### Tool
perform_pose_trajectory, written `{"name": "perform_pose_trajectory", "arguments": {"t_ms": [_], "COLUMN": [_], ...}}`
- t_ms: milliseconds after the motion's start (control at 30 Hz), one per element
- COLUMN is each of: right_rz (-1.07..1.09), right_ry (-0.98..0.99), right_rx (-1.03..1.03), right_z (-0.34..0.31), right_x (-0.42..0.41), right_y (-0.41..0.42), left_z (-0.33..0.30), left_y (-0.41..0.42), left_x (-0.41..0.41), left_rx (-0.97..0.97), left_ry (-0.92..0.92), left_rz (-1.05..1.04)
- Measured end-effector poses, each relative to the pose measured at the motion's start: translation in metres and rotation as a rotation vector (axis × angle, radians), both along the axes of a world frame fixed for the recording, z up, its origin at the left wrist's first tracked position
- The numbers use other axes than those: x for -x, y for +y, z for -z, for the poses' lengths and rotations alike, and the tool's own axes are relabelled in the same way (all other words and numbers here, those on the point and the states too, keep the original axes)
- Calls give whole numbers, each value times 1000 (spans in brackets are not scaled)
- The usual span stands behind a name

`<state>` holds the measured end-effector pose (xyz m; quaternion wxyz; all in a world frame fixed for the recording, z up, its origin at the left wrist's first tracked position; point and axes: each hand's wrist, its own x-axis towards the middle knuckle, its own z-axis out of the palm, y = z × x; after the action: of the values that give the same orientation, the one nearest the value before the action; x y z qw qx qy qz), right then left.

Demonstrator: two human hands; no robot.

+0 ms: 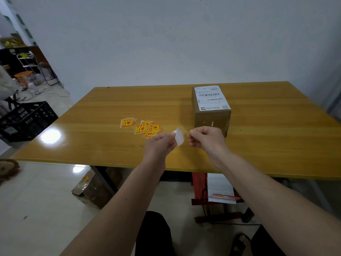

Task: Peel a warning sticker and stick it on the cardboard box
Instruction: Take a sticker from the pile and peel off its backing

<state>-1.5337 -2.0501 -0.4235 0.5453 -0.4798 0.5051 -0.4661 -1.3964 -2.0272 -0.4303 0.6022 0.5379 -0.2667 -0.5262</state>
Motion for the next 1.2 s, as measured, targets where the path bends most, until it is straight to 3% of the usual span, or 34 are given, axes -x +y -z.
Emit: {"name": "perform_pose_trajectory", "arguments": {"t_ms": [133, 633, 1200], "right_rz": [-73, 17, 56], "right_ry": [-19, 54, -41], "right_rx": [29, 35, -65], "right_z": [-1, -4, -3], "right_x": [-14, -15, -4], "right_y": [9, 8, 4], "left_z": [-3, -4, -1], "left_y": [5, 10, 1], "left_x": [10, 18, 27], "left_rx": [28, 8, -34], "left_ry": [-2, -190, 22], "left_rz": [38, 36, 66]}}
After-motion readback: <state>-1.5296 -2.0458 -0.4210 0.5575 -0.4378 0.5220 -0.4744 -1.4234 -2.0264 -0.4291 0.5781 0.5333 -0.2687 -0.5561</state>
